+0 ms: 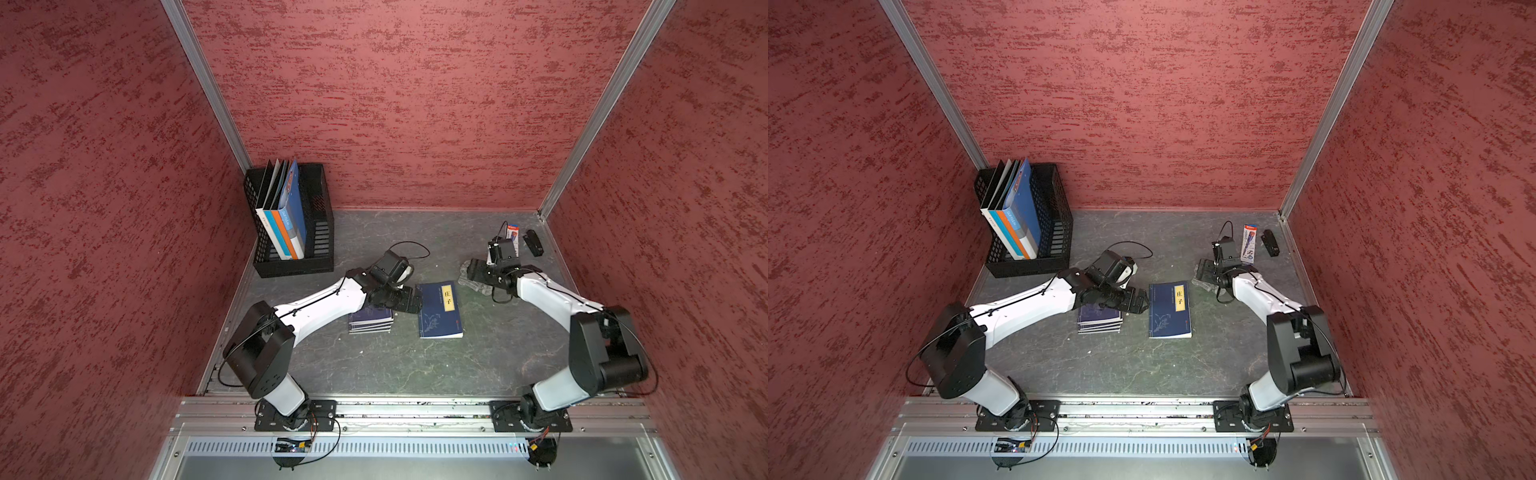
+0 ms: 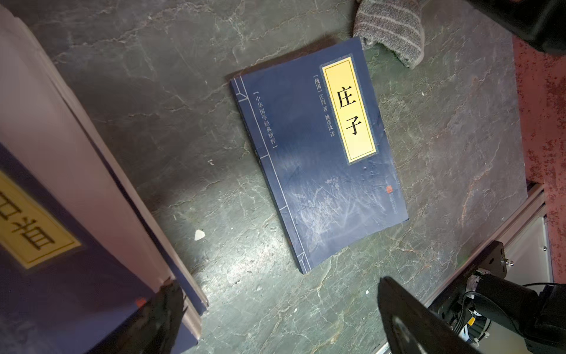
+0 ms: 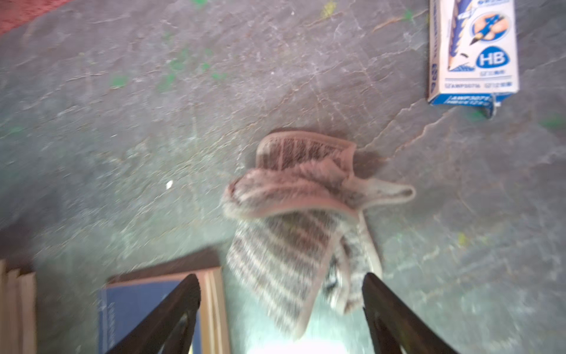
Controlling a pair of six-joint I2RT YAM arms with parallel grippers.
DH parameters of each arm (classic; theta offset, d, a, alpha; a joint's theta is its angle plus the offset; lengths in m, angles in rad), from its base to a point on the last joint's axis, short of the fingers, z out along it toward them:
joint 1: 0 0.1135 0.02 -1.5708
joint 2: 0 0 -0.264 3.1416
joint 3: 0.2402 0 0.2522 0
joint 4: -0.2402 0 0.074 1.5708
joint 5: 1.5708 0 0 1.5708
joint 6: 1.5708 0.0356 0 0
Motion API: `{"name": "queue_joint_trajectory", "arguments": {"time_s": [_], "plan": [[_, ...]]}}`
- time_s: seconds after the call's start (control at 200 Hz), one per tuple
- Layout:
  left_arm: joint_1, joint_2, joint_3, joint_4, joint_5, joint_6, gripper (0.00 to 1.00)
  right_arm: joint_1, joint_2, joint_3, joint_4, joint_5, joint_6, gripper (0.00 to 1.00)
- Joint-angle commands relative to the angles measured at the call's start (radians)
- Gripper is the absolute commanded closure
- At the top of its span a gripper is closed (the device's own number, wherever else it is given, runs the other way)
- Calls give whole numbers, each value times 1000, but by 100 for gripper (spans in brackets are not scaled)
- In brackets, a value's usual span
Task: Wipe the cover of the book
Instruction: Place the cleaning item at the center of the board, then pick up the book from the center of the board.
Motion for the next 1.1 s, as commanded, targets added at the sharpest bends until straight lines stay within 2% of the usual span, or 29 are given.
{"name": "queue_joint_trajectory", "arguments": {"time_s": [0.0,0.21,0.481,0.661,0.802,1.097], "plan": [[-8,29,43,38,0,-25,0,45,-45,-44,-64,-30,-23,18],[-29,107,74,67,9,-45,0,125,-134,-181,-4,-119,40,25],[-45,173,84,105,9,-83,0,208,-96,-263,52,-138,79,28],[-56,204,84,124,17,-112,1,217,-71,-287,33,-87,80,43],[-58,228,80,151,40,-146,4,222,-70,-301,41,-93,79,54],[-63,267,69,153,17,-174,9,238,-56,-307,58,-102,80,62]]}}
